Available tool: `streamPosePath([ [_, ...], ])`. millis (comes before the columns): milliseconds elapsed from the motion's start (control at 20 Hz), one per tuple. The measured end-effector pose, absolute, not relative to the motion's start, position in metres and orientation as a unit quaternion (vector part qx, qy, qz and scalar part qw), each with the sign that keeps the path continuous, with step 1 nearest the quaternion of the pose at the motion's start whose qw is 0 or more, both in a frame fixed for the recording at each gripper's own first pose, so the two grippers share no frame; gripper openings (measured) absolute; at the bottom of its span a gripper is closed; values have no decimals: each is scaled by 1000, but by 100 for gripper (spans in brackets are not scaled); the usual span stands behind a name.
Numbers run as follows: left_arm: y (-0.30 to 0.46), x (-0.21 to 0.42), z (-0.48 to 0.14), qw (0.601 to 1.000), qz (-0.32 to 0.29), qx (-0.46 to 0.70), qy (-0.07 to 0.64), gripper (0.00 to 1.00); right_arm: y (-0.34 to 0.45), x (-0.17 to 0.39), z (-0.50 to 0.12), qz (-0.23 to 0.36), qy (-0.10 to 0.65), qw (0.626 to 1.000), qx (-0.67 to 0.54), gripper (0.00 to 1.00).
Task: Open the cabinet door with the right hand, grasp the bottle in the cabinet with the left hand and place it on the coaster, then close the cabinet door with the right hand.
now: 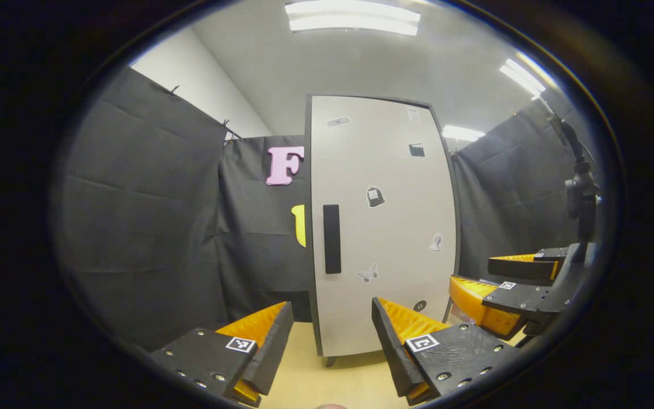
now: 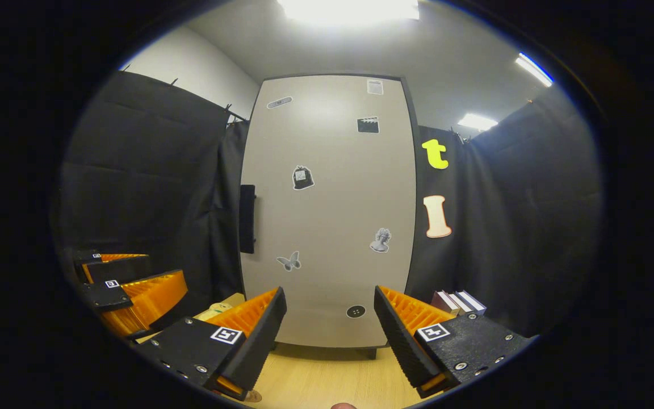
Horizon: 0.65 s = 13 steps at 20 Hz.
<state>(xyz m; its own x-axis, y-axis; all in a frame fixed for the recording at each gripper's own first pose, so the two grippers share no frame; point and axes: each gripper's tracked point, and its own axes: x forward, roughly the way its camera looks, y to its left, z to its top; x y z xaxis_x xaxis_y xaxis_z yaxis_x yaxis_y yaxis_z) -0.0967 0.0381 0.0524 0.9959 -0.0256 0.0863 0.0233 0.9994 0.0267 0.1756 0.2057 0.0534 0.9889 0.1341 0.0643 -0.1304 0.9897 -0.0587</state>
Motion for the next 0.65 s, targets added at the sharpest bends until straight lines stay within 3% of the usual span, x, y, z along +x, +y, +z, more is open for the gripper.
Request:
streamPosePath([
  [200,39,-98,53,999,-12,16,-43,80,207,175,54,72,-33,997,-26,96],
  [300,40,-98,54,999,-12,15,-48,85,208,175,56,74,-38,996,-25,96],
  [350,40,-98,54,999,-11,14,-48,80,208,176,55,76,-39,996,-26,96],
  [400,41,-98,54,999,-10,14,-48,85,208,175,55,78,-39,996,-28,96],
  [450,42,-98,53,999,-8,15,-46,80,207,175,55,78,-38,996,-28,96],
  [650,45,-98,54,999,-6,13,-48,80,208,174,54,78,-33,996,-28,96],
])
